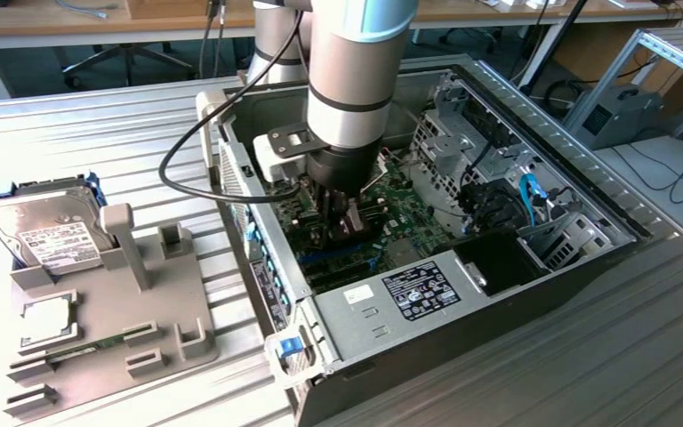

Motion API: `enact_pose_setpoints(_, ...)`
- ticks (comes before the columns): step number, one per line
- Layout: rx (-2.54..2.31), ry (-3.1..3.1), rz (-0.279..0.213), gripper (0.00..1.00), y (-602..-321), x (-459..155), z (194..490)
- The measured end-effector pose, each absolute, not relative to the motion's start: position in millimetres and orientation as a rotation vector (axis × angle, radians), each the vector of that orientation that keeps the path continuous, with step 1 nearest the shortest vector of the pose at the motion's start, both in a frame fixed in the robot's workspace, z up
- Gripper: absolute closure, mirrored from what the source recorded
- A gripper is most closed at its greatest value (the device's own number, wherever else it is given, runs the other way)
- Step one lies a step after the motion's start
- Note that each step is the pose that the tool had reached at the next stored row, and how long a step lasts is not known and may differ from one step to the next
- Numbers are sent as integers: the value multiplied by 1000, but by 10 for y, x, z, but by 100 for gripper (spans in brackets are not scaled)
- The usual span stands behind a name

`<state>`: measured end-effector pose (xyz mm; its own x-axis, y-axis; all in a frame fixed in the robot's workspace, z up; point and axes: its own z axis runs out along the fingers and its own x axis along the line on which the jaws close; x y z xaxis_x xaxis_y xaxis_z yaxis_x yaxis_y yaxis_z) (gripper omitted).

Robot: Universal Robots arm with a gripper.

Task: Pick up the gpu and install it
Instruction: 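Insert the gpu into the slot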

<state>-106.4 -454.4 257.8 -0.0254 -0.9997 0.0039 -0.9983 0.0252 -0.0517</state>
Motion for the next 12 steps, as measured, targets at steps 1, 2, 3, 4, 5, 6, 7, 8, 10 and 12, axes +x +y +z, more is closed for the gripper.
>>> enact_pose_setpoints(1,-2170,2225,-62,73,-4544,-1064,2578)
enact_pose_setpoints(2,-2170,2225,-62,73,-4544,-1063,2576)
enact_pose_setpoints(3,-2170,2225,-63,73,-4544,-1063,2572)
enact_pose_setpoints(4,-2171,2226,-64,73,-4544,-1063,2565)
enact_pose_setpoints(5,-2171,2227,-66,73,-4544,-1063,2560)
enact_pose_setpoints(6,-2172,2227,-67,73,-4544,-1062,2555)
enact_pose_setpoints(7,-2172,2228,-68,73,-4544,-1062,2551)
enact_pose_setpoints(8,-2172,2228,-68,73,-4544,-1062,2548)
enact_pose_setpoints(10,-2172,2228,-68,73,-4544,-1057,2541)
enact_pose_setpoints(12,-2172,2228,-68,73,-4545,-1051,2531)
